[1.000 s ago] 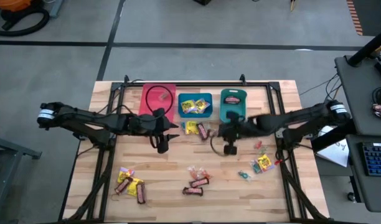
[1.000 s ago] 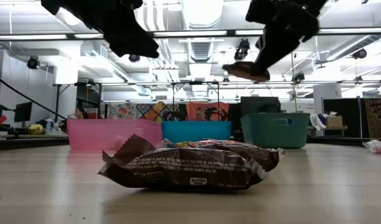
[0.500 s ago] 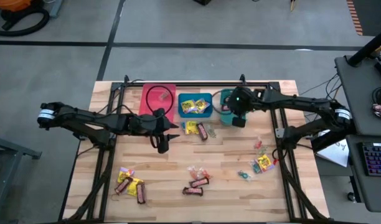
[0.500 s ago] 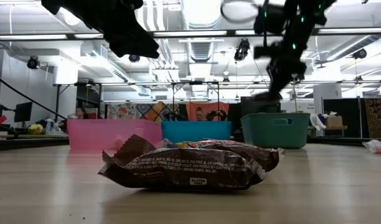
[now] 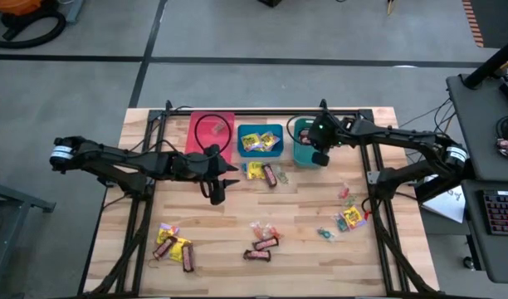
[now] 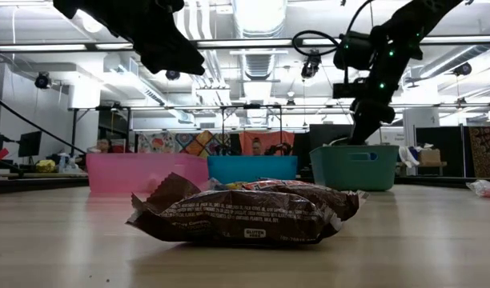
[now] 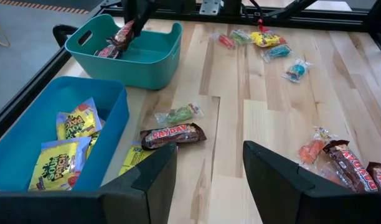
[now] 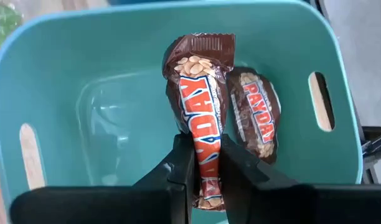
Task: Sort candy
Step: Put the brown candy into the green bin
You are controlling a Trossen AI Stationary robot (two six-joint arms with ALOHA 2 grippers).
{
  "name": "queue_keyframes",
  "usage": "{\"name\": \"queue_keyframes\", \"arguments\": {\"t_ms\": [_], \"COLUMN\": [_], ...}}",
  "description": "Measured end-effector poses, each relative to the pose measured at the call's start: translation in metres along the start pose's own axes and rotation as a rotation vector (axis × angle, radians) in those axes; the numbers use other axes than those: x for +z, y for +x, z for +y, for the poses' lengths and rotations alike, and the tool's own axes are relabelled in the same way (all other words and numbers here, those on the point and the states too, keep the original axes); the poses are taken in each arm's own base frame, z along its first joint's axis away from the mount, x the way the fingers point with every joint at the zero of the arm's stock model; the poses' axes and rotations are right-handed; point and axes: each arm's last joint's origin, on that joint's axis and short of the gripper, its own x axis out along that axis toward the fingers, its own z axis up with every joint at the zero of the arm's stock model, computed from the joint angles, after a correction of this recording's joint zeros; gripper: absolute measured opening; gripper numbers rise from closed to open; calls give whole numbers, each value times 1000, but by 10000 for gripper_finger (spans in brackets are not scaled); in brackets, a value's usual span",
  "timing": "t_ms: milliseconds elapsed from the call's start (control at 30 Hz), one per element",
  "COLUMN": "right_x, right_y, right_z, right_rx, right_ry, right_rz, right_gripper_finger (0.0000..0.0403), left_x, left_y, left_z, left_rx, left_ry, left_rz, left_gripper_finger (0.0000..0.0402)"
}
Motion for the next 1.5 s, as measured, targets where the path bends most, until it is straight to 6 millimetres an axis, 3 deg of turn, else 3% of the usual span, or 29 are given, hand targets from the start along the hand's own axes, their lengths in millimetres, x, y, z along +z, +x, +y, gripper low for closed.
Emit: {"name": "queue_keyframes", "arguments": {"t_ms": [533, 733, 933, 1167, 1500], "right_x": [3, 11, 22, 32, 44], "right_y": [0, -10, -21, -34, -55], "right_z": [-1, 2, 15, 38, 69], "right_rx": [-15, 37, 148, 224, 306], "right_ry": [42, 68, 52, 24, 21], "right_rz": [-36, -55, -120, -126, -109], "right_gripper_finger": [163, 170, 159, 149, 138], "left_x": [0, -10, -21, -41, -73], "left_y": [0, 0, -3, -16, -52], "left_z": [0, 0, -6, -32, -81], "left_rx": [0, -12, -142, -163, -72], "left_ry": [-22, -130, -366, -657, -801], "left_rz": [1, 103, 270, 530, 832], "left_gripper_finger": [168, 168, 168, 168, 168]}}
